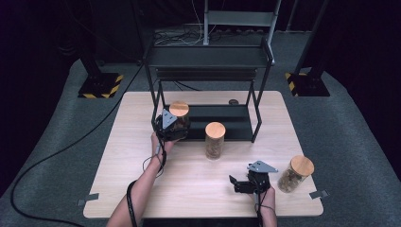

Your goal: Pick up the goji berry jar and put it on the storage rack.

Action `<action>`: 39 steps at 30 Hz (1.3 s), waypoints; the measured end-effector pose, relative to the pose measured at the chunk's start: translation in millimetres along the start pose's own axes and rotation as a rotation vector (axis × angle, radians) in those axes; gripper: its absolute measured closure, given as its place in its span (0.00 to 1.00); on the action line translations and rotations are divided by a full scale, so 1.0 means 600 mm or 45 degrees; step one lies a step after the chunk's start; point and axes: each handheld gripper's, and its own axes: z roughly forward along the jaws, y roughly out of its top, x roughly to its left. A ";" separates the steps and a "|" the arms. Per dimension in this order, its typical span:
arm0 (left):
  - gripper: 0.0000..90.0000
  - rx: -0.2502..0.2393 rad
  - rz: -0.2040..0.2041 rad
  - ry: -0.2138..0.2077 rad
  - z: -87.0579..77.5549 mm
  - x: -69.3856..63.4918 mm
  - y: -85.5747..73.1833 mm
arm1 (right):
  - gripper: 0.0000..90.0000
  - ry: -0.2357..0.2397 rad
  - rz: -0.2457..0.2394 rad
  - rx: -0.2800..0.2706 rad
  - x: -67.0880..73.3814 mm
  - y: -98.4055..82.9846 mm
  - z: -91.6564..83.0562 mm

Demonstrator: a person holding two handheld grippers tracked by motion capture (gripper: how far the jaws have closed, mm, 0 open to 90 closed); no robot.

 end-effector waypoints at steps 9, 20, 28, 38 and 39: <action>0.28 0.008 0.001 0.002 0.009 -0.002 -0.002 | 0.04 -0.001 -0.002 -0.002 0.000 0.000 0.000; 0.28 0.024 0.001 0.007 0.019 -0.001 -0.004 | 0.04 -0.001 -0.001 -0.001 0.000 0.000 0.000; 0.28 0.033 -0.004 0.005 0.028 -0.001 -0.003 | 0.04 0.000 -0.003 0.001 0.000 0.000 0.000; 0.28 0.047 -0.009 0.001 0.037 -0.002 -0.003 | 0.04 0.003 -0.003 0.001 0.000 0.000 0.000; 0.28 0.049 -0.011 0.002 0.038 -0.002 -0.003 | 0.04 0.002 -0.003 0.001 0.000 0.000 0.000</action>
